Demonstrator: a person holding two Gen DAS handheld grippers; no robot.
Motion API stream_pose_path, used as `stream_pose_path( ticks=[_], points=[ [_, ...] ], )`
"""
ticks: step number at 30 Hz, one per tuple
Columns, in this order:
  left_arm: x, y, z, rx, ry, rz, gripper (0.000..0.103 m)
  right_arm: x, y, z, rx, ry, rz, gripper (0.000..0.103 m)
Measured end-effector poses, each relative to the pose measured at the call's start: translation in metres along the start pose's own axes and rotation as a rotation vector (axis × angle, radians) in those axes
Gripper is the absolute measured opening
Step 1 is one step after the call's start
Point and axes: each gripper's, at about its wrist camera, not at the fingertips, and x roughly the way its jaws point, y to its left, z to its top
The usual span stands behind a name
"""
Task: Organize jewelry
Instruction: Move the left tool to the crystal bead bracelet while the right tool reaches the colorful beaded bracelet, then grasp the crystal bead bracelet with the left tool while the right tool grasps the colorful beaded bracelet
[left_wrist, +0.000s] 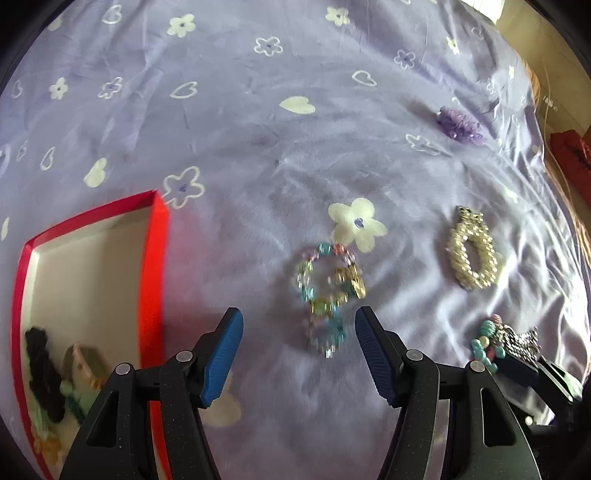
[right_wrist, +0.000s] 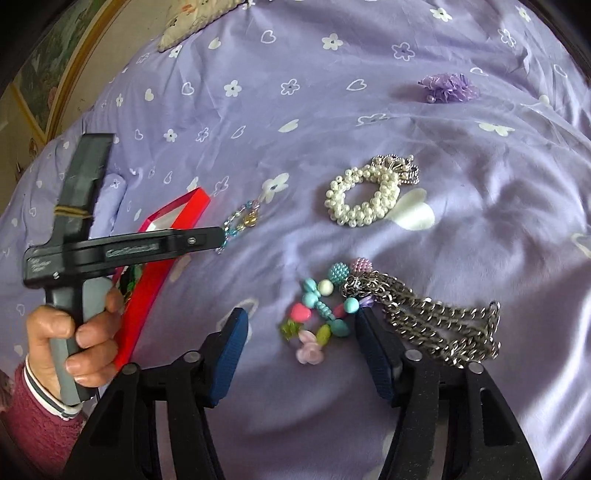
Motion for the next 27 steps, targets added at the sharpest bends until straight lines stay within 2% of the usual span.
stream_pose_path(
  ticks=[1, 2, 3, 4, 5, 6, 7, 9, 11, 16, 22, 25, 27],
  points=[
    [0.006, -0.001, 0.002, 0.006, 0.0, 0.005, 0.061, 0.001, -0.002, 0.001, 0.006, -0.002, -0.003, 0.044],
    [0.009, -0.002, 0.004, 0.01, 0.002, 0.009, 0.061, 0.002, -0.006, 0.002, 0.023, -0.005, -0.004, 0.035],
    [0.012, -0.003, 0.006, 0.015, 0.001, 0.013, 0.054, 0.002, -0.01, 0.003, 0.041, -0.007, -0.001, 0.025],
    [0.015, -0.004, 0.008, 0.023, -0.002, 0.014, 0.04, 0.002, -0.016, 0.003, 0.064, -0.008, 0.005, 0.02],
    [0.016, -0.005, 0.01, 0.028, -0.004, 0.011, 0.032, 0.001, -0.021, 0.003, 0.087, -0.008, 0.012, 0.013],
    [0.017, -0.006, 0.011, 0.032, -0.008, 0.003, 0.016, 0.001, -0.024, 0.003, 0.101, -0.009, 0.026, 0.011],
    [0.017, -0.007, 0.012, 0.035, -0.007, -0.008, 0.01, 0.001, -0.026, 0.003, 0.107, -0.009, 0.029, 0.01],
    [0.016, -0.009, 0.011, 0.043, -0.012, -0.012, 0.008, 0.0, -0.022, 0.004, 0.094, -0.004, 0.022, 0.01],
    [0.013, -0.011, 0.007, 0.052, -0.019, -0.007, 0.008, -0.005, -0.014, 0.004, 0.058, -0.007, 0.009, 0.016],
    [-0.001, -0.005, -0.007, 0.026, -0.024, -0.036, 0.007, -0.023, 0.011, 0.003, -0.049, -0.047, -0.014, 0.016],
    [-0.037, 0.002, -0.029, 0.0, -0.065, -0.074, 0.007, -0.016, 0.017, 0.012, -0.078, -0.014, -0.021, 0.016],
    [-0.057, 0.008, -0.044, -0.022, -0.083, -0.096, 0.007, -0.004, 0.023, 0.016, -0.101, 0.033, -0.017, 0.024],
    [-0.068, 0.012, -0.053, -0.033, -0.092, -0.104, 0.007, 0.013, 0.027, 0.017, -0.131, 0.094, -0.046, 0.037]
  ],
)
